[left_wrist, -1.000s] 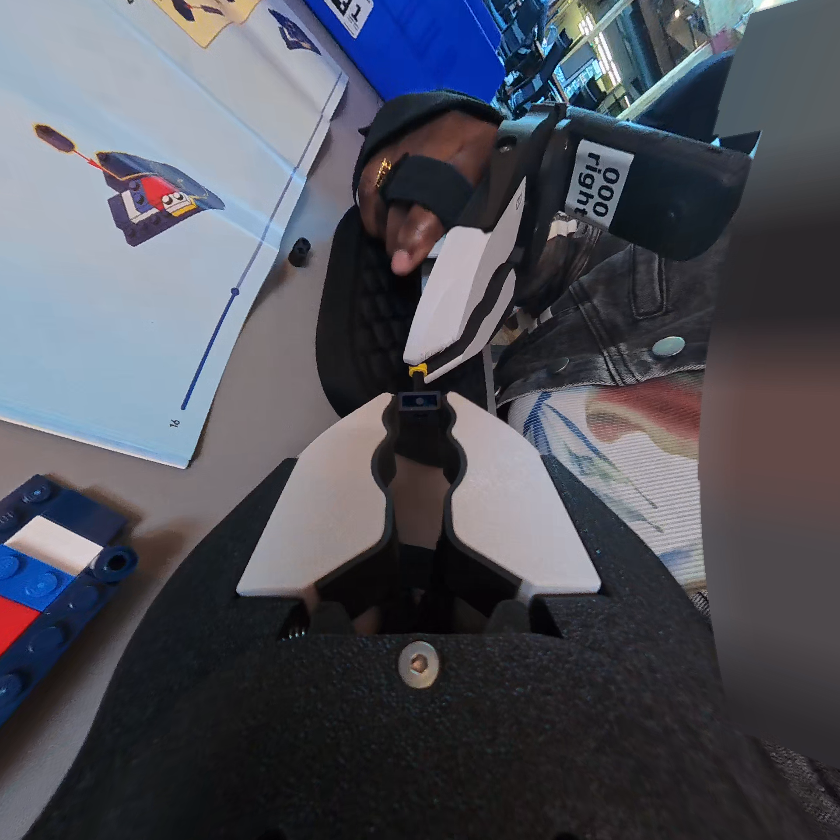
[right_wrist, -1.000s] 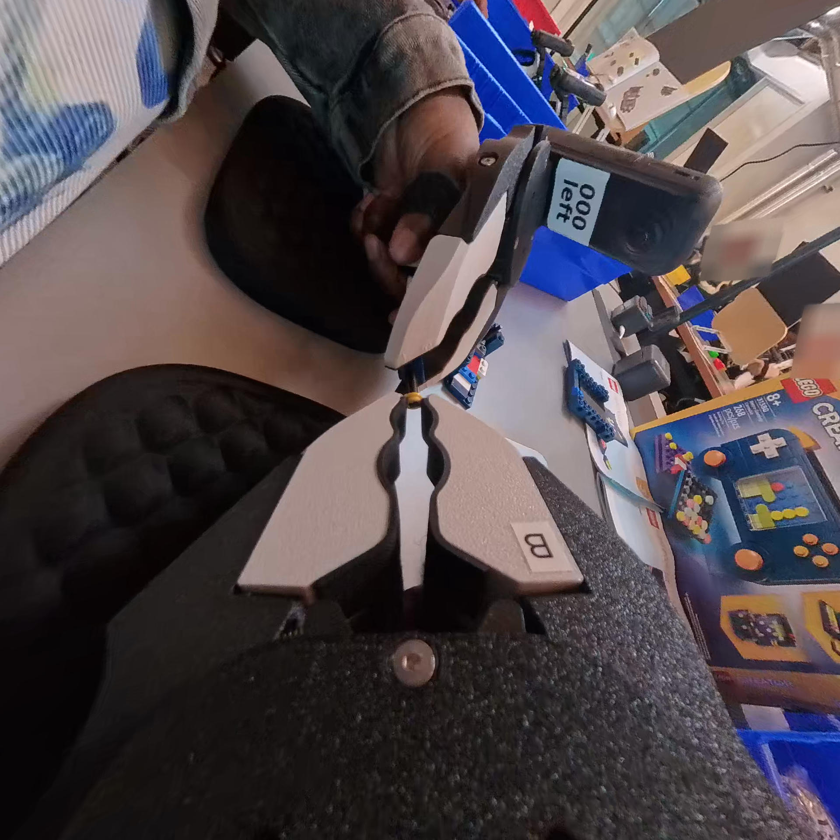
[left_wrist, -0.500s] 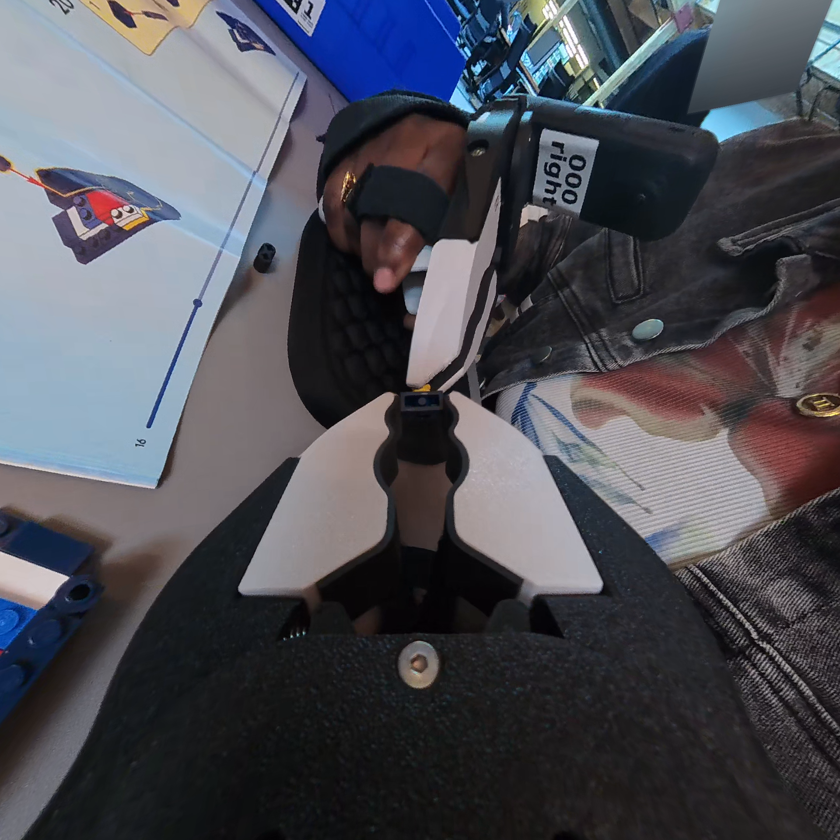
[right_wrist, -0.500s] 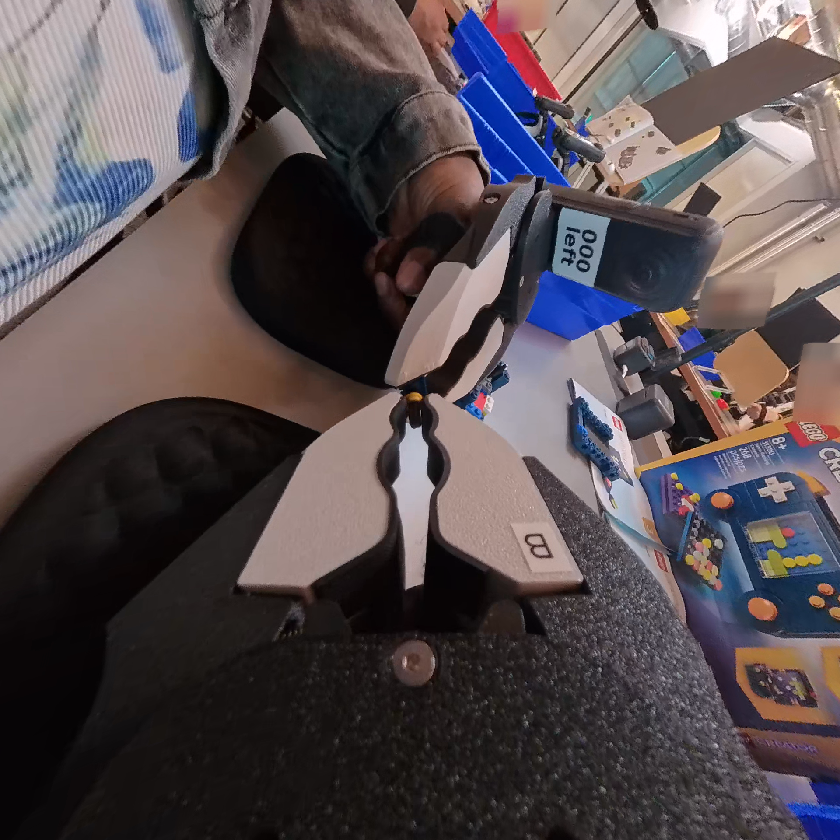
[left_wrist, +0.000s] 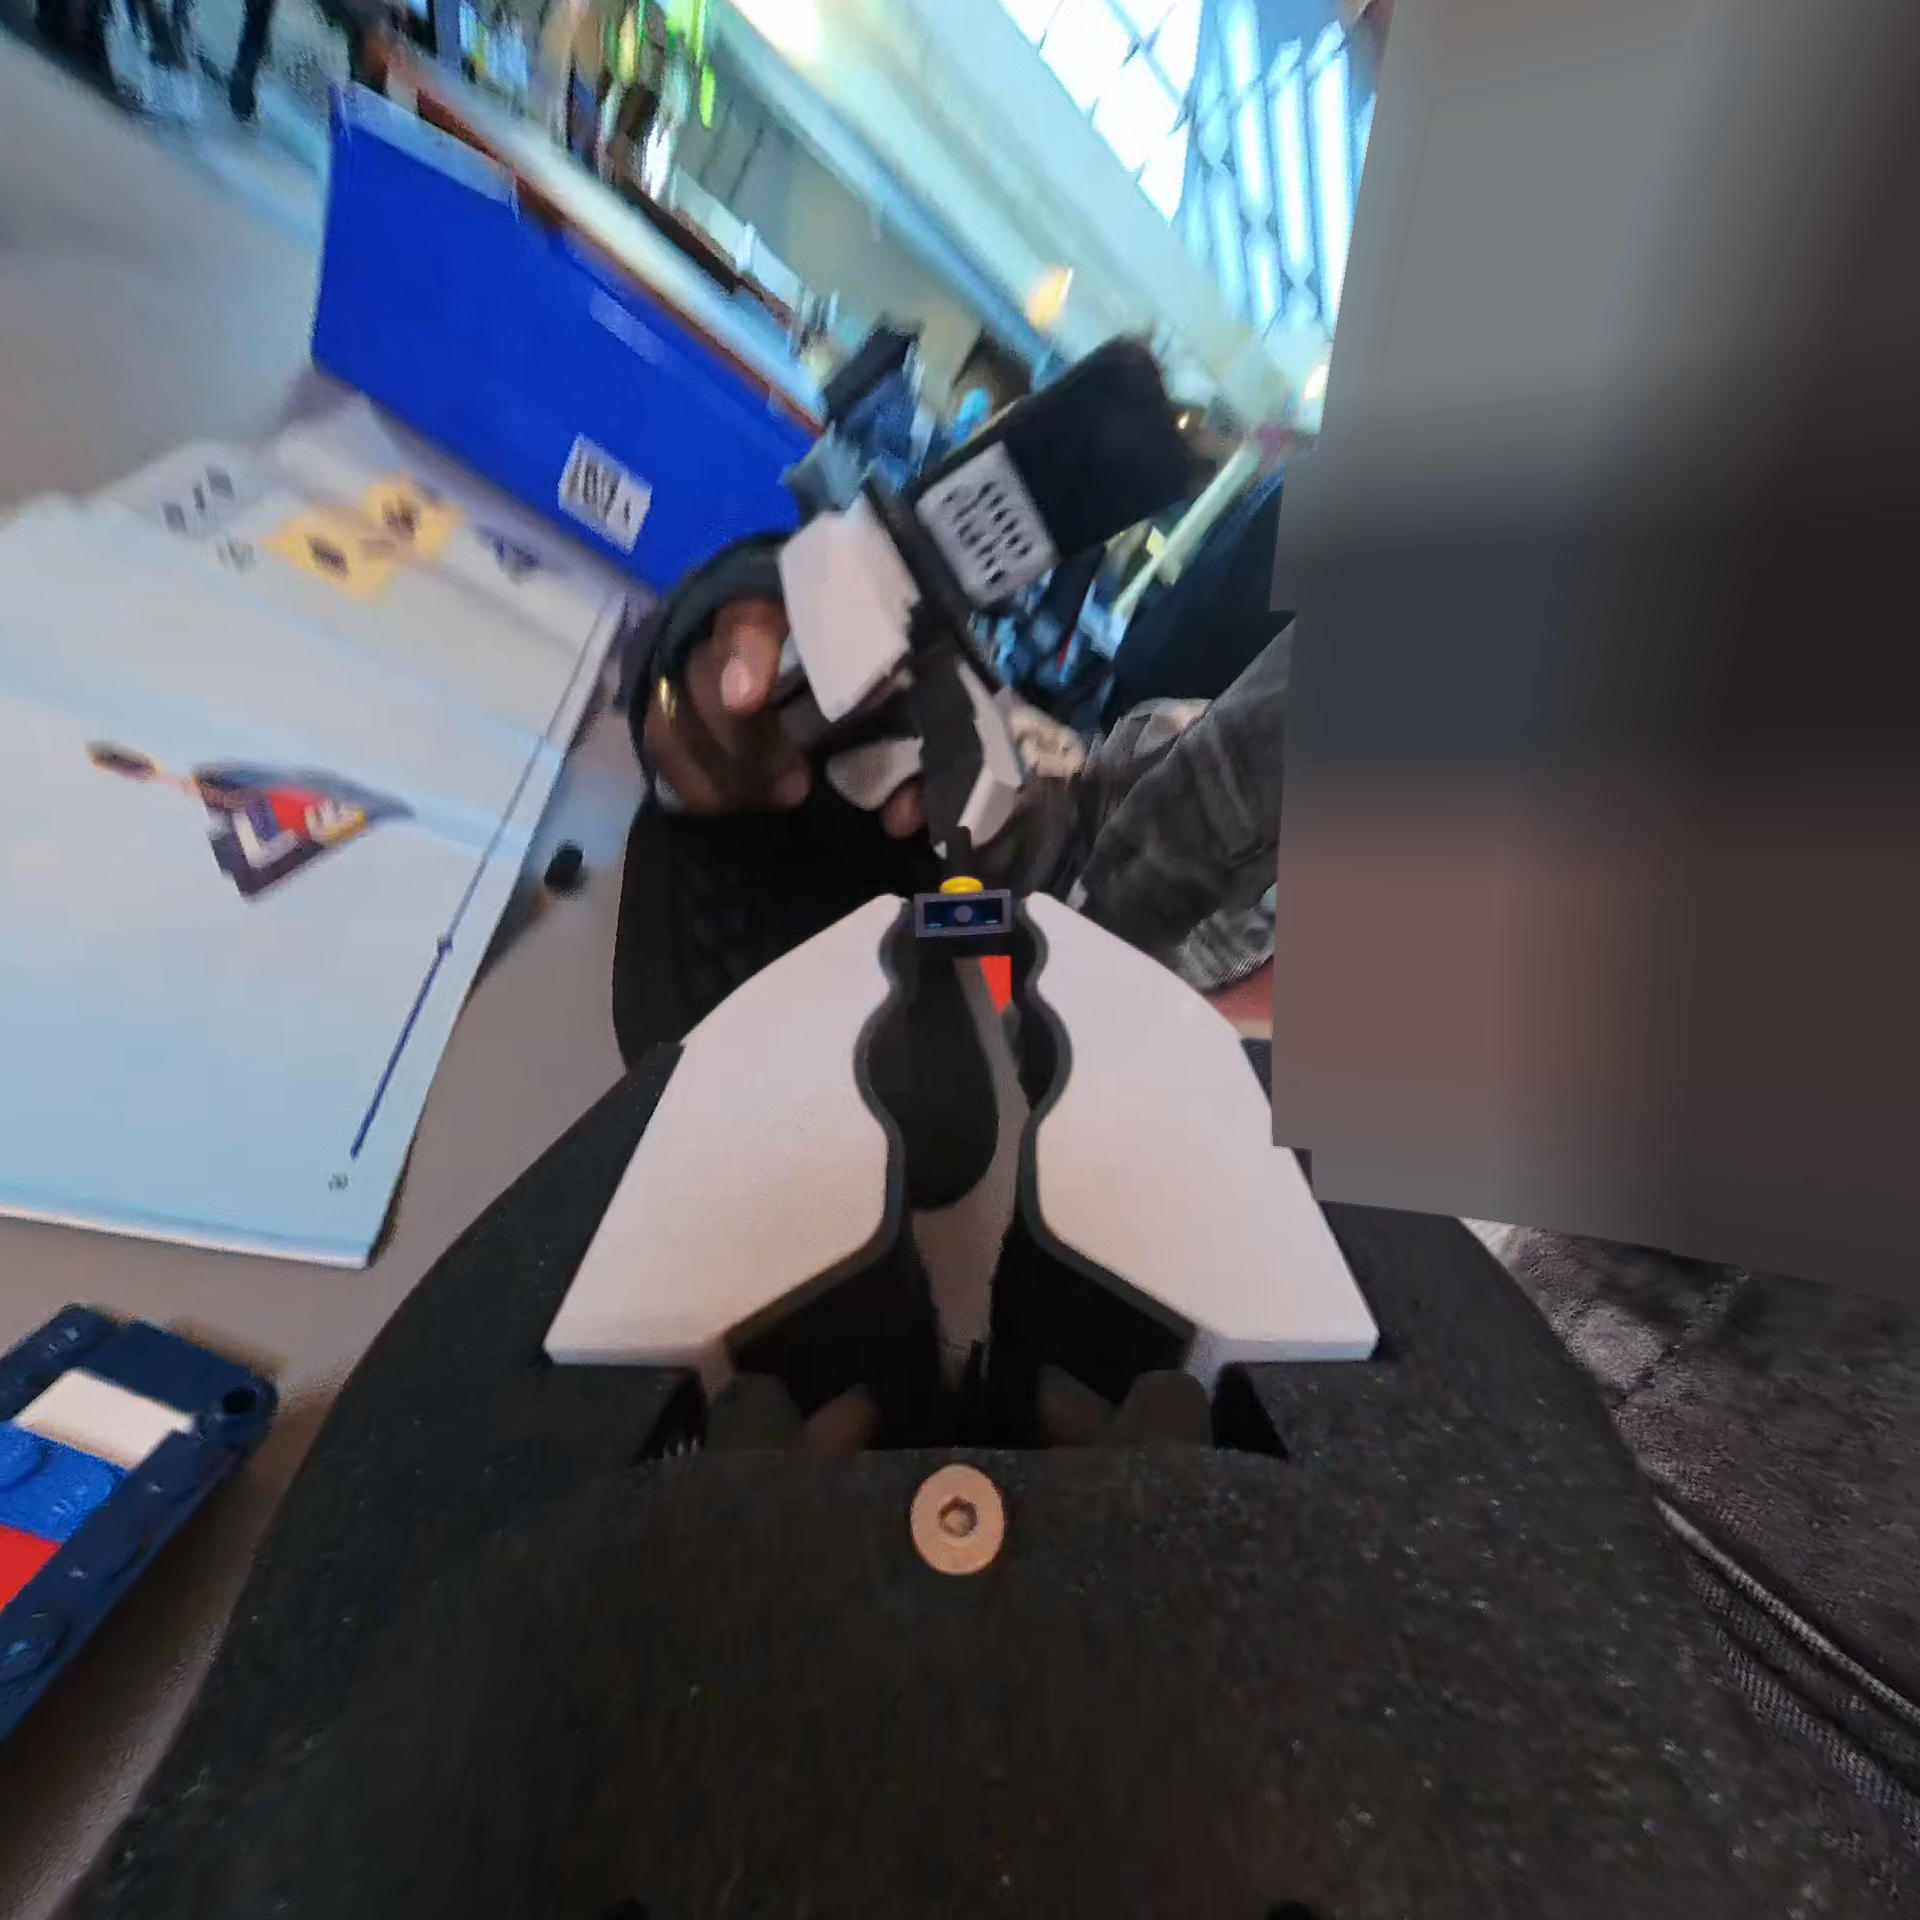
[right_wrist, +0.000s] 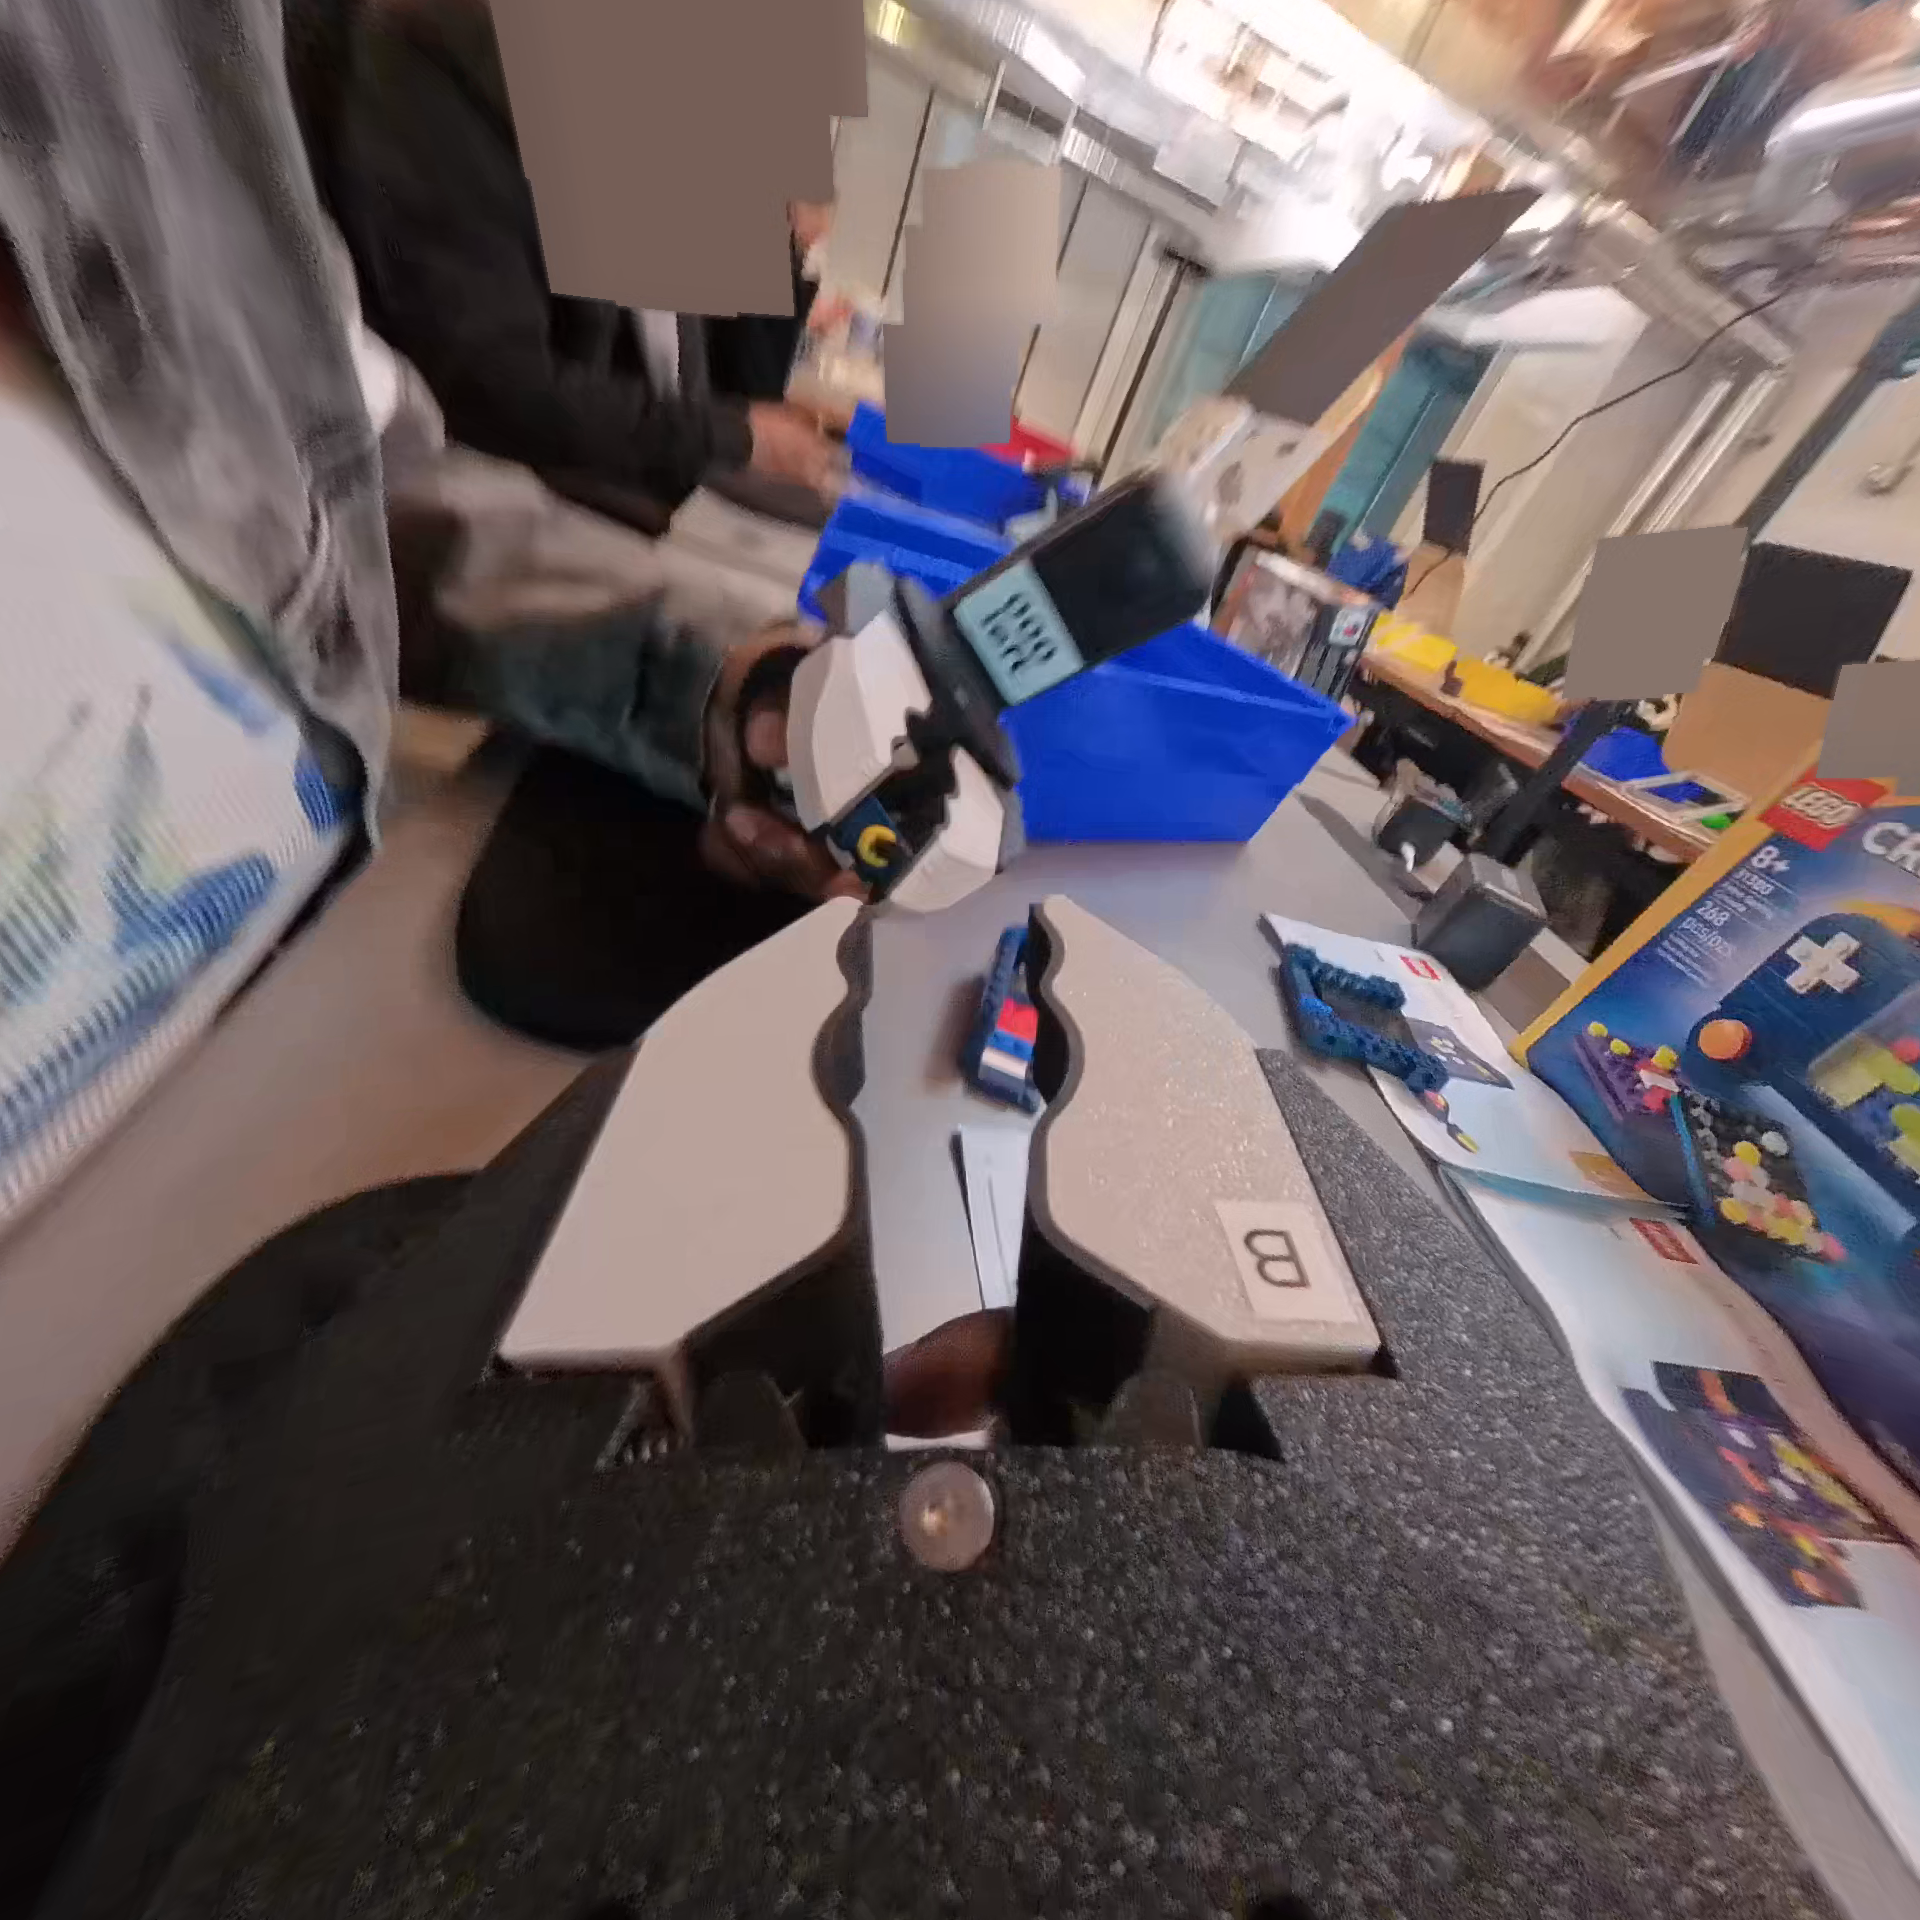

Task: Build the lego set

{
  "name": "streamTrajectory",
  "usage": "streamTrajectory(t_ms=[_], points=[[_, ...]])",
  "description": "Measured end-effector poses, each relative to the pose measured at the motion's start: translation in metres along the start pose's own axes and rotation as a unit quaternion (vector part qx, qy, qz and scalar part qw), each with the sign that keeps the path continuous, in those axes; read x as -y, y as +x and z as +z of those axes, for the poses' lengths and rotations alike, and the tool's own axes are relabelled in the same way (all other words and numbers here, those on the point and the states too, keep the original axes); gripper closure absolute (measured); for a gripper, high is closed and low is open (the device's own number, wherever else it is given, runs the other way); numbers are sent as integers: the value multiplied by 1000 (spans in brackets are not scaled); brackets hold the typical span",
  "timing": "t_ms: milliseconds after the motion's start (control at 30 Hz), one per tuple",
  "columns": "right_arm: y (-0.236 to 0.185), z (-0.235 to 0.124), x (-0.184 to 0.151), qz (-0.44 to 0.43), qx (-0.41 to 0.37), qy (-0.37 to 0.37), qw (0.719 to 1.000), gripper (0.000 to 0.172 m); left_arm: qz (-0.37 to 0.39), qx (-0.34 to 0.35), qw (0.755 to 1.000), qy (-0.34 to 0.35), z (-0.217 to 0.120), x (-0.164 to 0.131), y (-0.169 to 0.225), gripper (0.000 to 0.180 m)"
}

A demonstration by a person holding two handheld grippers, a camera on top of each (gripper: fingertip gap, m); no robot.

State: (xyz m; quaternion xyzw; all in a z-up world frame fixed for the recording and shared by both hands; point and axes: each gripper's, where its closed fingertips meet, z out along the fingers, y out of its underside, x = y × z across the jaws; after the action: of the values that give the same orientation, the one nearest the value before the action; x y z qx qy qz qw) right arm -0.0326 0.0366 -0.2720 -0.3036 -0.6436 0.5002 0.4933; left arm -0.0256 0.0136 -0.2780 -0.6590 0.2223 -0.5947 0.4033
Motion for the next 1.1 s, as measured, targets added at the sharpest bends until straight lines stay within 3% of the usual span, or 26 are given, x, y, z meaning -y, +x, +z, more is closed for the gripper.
streamTrajectory(t_ms=[167, 333, 500, 1100], points=[[4, -11, 21, 61, 18, 83, 995, 150, 79, -25, 977, 194, -35, 44, 16, 164], [-28, 3, 19, -3, 65, 49, 997, 150, 119, -5, 960, 252, -50, 57, 19, 164], [-40, 8, 14, -36, 77, 27, 996, 149, 130, 7, 962, 239, -45, 54, 16, 164], [-28, 5, 18, -5, 55, 47, 997, 149, 143, -40, 966, 210, -39, 45, 27, 164]])
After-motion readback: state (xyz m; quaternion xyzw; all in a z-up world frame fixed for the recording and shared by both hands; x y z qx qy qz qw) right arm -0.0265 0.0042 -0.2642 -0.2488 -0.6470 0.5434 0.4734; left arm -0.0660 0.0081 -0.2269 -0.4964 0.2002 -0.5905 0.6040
